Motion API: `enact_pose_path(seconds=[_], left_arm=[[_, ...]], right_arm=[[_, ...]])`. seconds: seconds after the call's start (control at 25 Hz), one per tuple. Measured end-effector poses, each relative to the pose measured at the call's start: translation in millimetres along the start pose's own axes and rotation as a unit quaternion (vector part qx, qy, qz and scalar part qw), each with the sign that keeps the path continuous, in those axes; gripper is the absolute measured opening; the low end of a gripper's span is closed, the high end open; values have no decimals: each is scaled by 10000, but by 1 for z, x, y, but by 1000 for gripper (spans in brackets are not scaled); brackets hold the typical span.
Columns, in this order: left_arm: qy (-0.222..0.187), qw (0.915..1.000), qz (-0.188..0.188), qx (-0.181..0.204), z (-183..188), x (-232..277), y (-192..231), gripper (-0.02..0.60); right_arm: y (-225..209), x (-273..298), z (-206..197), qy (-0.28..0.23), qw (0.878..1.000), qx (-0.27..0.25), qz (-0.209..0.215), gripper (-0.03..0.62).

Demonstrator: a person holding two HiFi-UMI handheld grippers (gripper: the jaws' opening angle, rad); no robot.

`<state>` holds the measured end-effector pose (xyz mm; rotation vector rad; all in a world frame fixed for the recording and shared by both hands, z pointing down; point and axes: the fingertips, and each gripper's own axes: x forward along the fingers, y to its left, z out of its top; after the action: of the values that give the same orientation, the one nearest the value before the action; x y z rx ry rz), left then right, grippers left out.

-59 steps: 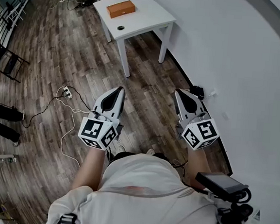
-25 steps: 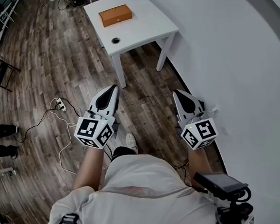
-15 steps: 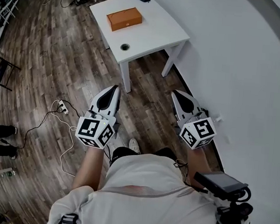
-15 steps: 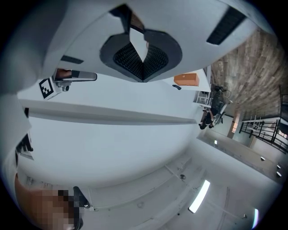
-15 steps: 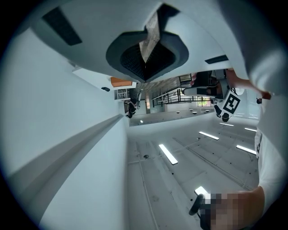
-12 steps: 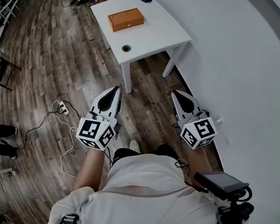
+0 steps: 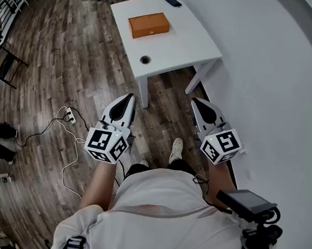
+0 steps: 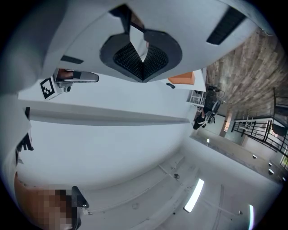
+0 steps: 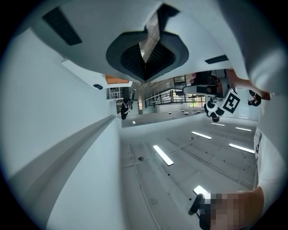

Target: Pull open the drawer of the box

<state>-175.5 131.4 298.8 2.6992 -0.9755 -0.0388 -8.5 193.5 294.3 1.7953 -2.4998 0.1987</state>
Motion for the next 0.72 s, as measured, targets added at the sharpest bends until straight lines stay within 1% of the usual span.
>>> enact_pose_path(seconds=[0.2,0.4,0.6,0.72], left_arm=[[-71,9996,259,98,9,45,-10,9],[-182,9977,634,142,14,90,-11,9],[-239,9931,1144,92,16,124,-11,9],[-257,9905,1347,78,17,143,-9,9]], right_arm=[[-56,19,10,-74,9998,7,208,3],[-112,42,21,-150,9987,-72,472,3],[-156,60,20,-83,9963,-33,855,3],[-177,74,19,-61,9949,17,1009,3]])
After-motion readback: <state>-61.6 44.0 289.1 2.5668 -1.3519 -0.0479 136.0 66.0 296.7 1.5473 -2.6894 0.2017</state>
